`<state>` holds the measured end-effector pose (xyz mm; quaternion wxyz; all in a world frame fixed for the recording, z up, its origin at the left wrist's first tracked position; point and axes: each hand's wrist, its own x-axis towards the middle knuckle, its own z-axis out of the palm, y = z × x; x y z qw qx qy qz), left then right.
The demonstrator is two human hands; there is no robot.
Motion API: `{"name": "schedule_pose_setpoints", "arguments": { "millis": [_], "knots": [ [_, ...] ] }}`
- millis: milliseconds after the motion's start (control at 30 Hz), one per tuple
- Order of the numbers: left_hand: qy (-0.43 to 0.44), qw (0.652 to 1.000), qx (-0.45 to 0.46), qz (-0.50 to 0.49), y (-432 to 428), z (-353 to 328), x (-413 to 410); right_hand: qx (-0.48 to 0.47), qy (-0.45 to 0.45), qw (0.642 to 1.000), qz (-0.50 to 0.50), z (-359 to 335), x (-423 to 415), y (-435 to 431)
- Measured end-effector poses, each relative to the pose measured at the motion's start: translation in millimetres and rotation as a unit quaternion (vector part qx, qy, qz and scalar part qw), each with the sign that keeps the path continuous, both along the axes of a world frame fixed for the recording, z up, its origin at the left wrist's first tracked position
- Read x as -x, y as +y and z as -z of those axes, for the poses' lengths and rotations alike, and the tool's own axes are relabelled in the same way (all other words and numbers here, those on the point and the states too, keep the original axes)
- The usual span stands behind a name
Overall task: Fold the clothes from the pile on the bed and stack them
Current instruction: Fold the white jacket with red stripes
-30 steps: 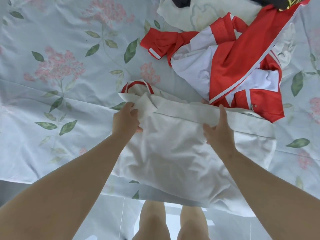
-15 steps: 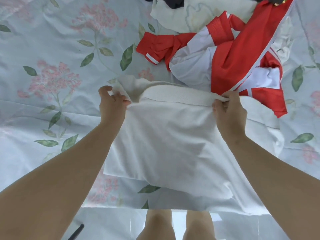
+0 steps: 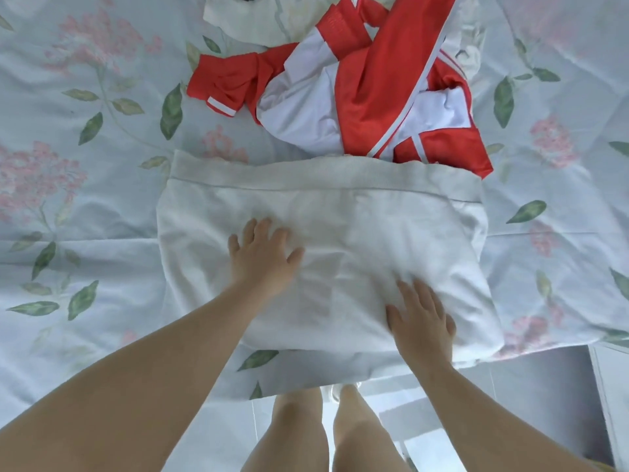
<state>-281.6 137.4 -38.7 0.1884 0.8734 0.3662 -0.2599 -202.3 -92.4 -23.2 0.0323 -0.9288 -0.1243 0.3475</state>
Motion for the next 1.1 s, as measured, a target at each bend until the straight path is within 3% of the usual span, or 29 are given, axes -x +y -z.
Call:
{"name": "schedule_pose_setpoints", "arguments": {
  "millis": [67, 167, 333, 500, 567, 833, 967, 1100],
  "knots": [
    [-0.068, 0.996, -0.036, 0.042, -1, -4, -11, -0.014, -0.023, 0.998, 0.062, -2, 5, -4],
    [-0.129, 0.985, -0.027, 0.111, 3, -6, -34, -0.026, -0.047, 0.959, 0.280, -12, 18, 5],
    [-0.124, 0.979, -0.012, 0.160, 25, -1, -81, -0.060, 0.034, 0.801, 0.595, -15, 56, 31],
    [-0.060, 0.976, 0.017, 0.208, 48, 13, -114, -0.283, 0.160, 0.606, 0.726, 3, 91, 65],
    [-0.053, 0.977, 0.027, 0.204, 55, 18, -123, -0.335, 0.175, 0.561, 0.736, 10, 96, 75],
    [-0.033, 0.969, 0.221, 0.108, 47, 21, -133, -0.390, 0.132, 0.506, 0.758, 23, 98, 66],
    [0.024, 0.942, 0.321, 0.091, 49, 15, -128, -0.383, 0.109, 0.530, 0.749, 20, 97, 53],
    [0.047, 0.925, 0.378, -0.002, 39, 1, -116, -0.368, 0.094, 0.576, 0.724, 10, 88, 23]
  ]
}}
